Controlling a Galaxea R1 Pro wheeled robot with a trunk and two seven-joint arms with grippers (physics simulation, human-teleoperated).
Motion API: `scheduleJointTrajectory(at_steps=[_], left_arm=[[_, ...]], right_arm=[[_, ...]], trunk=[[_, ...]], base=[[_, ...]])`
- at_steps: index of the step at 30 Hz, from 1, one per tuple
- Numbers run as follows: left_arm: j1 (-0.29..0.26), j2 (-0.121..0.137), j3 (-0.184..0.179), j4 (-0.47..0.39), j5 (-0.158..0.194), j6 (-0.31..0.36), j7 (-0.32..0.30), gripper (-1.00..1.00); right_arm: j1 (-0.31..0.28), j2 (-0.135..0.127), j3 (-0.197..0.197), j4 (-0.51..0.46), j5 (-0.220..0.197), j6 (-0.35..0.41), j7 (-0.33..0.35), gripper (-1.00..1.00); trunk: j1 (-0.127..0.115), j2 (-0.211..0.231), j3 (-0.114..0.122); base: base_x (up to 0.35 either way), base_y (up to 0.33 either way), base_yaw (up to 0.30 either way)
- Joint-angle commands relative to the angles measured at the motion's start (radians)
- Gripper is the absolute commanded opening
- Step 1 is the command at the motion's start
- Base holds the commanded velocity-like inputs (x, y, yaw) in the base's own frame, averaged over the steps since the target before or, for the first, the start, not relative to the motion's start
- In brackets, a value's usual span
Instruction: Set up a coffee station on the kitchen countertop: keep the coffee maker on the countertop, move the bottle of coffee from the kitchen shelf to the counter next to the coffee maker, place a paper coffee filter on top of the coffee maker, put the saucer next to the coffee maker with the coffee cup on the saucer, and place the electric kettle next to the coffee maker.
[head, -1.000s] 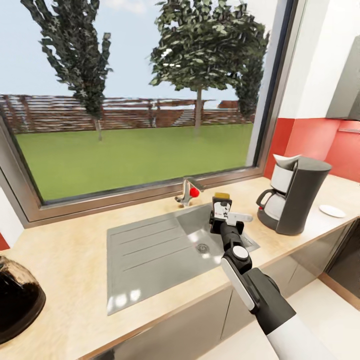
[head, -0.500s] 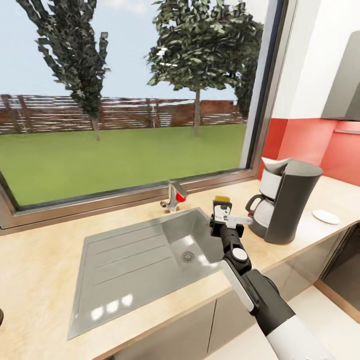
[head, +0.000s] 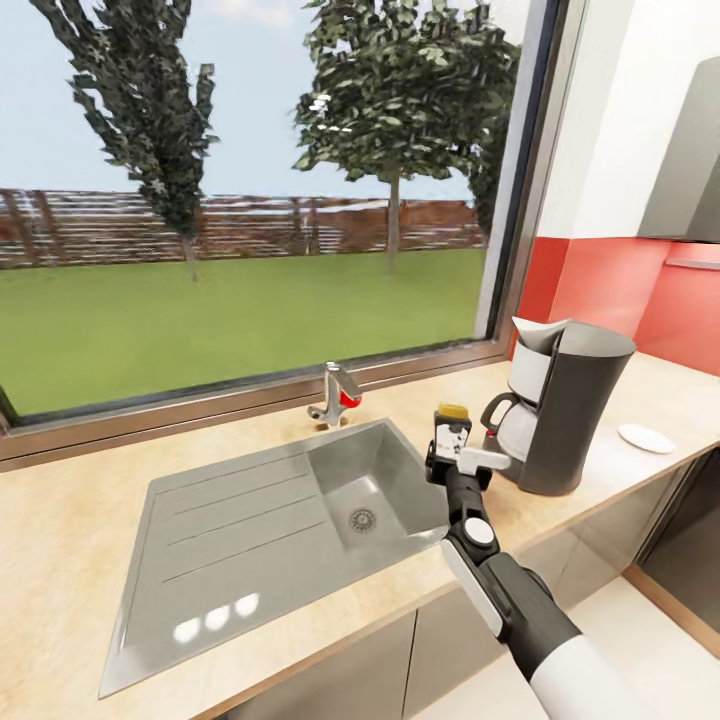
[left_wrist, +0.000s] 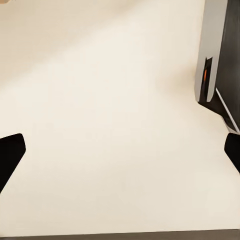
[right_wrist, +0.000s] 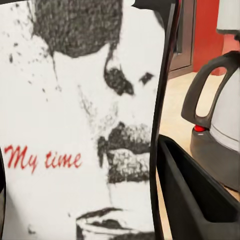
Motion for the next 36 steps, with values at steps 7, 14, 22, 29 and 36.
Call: scheduleJointTrajectory(at_steps=[7,14,22,29,36], left_arm=[[-0.001,0.001,-0.01,0.001,0.003,-0.007,-0.001,1.0],[-0.001,0.001,-0.011,0.001,0.003,-0.009,-0.001,1.0],[-0.001,0.001,-0.012,0.001,0.002,-0.011,-0.001,1.0],[-0.001,0.001,-0.009,0.001,0.001,-0.011,-0.001,1.0],[-0.001,0.001,-0.009,0.001,0.001,-0.012,-0.001,1.0]], right_arm=[[0.006,0.004,0.005,0.126,-0.01,-0.026,-0.013,-1.0],[0.007,0.005,0.004,0.217,-0.011,-0.119,-0.013,-1.0],[0.007,0.005,0.003,0.224,-0.011,-0.125,-0.013,-1.0],[0.007,0.005,0.004,0.224,-0.011,-0.125,-0.013,-1.0],[0.007,0.006,0.003,0.252,-0.011,-0.126,-0.013,-1.0]], trunk=[[0.001,-0.002,-0.002],[0.001,-0.002,-0.002],[0.001,-0.002,0.001],[0.001,-0.002,0.003],[0.001,-0.002,0.003]], base=[[0.0,0.0,0.0],[0.0,0.0,0.0],[0.0,0.0,-0.178],[0.0,0.0,-0.243],[0.0,0.0,-0.048]])
